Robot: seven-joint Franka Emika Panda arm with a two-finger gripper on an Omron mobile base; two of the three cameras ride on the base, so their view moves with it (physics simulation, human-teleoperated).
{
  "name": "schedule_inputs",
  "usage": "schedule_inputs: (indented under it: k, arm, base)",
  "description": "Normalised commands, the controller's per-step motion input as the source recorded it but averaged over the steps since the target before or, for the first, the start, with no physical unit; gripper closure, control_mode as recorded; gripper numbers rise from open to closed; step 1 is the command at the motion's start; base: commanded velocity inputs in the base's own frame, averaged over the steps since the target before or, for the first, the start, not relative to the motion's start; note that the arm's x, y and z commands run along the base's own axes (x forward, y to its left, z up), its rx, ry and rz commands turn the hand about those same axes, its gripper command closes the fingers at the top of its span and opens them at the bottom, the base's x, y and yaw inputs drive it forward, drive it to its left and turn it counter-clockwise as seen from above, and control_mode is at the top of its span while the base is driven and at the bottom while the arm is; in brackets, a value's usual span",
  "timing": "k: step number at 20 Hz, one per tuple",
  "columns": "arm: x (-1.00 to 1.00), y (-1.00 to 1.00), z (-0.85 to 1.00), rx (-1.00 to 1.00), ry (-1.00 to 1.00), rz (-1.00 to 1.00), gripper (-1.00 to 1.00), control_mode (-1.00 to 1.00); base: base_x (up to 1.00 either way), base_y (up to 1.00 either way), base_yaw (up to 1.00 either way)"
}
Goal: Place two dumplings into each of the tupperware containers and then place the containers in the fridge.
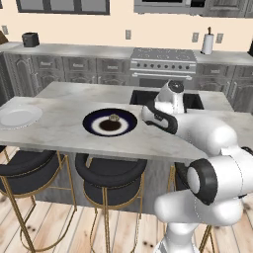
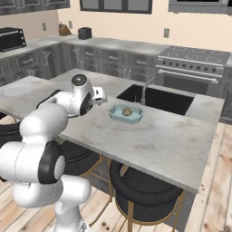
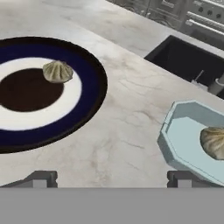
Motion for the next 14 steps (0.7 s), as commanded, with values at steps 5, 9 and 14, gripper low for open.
schedule_inputs:
  k: [5, 9, 14]
  arm:
    - [0.03, 0.82, 0.24, 0.05, 0.05, 0.34, -1.0, -1.0]
    - [0.38, 0.3, 0.42, 0.0, 0.11, 0.08, -1.0, -1.0]
    - [0.17, 0.3, 0.1, -0.07, 0.17, -0.03, -1.0, -1.0]
  base:
    - [0.0, 0.0, 0.0]
    - [0.0, 0.0, 0.0]
    - [0.0, 0.0, 0.0]
